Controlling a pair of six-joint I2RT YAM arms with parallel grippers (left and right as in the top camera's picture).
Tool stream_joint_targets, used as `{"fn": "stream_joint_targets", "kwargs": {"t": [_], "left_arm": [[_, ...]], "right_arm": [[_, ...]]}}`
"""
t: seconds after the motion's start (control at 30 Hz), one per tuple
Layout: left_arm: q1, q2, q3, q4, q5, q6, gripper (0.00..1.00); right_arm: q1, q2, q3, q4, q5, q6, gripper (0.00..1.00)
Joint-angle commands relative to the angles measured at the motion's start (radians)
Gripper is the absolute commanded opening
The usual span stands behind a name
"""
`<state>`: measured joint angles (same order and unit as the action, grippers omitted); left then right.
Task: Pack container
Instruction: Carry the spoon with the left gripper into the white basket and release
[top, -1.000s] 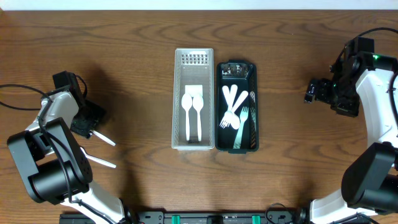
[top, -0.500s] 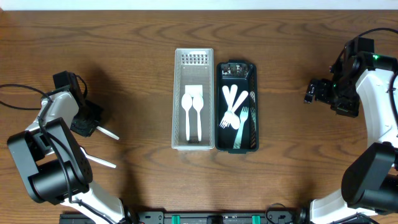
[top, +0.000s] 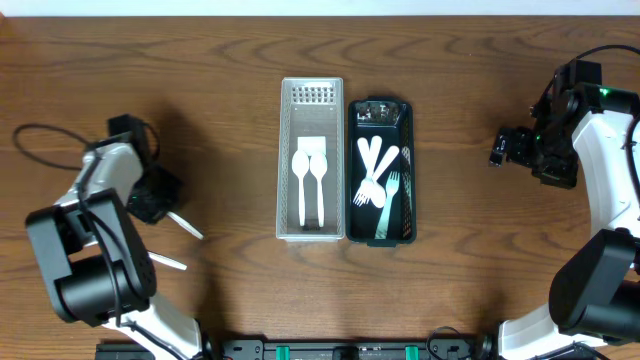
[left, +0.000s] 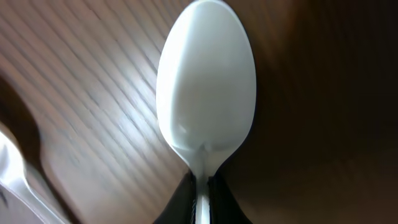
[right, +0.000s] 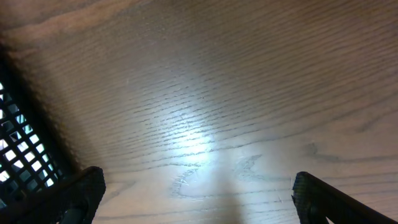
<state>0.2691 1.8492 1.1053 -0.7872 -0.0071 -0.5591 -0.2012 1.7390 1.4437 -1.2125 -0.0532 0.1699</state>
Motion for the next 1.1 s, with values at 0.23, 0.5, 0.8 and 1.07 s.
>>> {"fn": "stream_joint_targets", "kwargs": {"t": [0.23, 0.5, 0.8, 1.07], "left_arm": [[-0.364, -0.258, 0.222, -0.281, -0.008, 0.196, 0.06], [-0.704, -0.292, 0.354, -0.259, -0.008, 0.309, 0.06], [-0.853, -0.154, 0.353, -0.146, -0.008, 0.323, 0.06], [-0.827, 0.021, 0.353, -0.142, -0.008, 0.322, 0.06]], "right_arm": [[0.008, 0.001, -0.002, -0.003, -0.004, -0.018, 0.99], [0.008, 0.001, -0.002, -0.011, -0.005, -0.01, 0.99], [0.008, 0.001, -0.002, -0.016, -0.008, -0.01, 0.99], [0.008, 0.001, -0.002, -0.025, -0.008, -0.01, 0.99]]}}
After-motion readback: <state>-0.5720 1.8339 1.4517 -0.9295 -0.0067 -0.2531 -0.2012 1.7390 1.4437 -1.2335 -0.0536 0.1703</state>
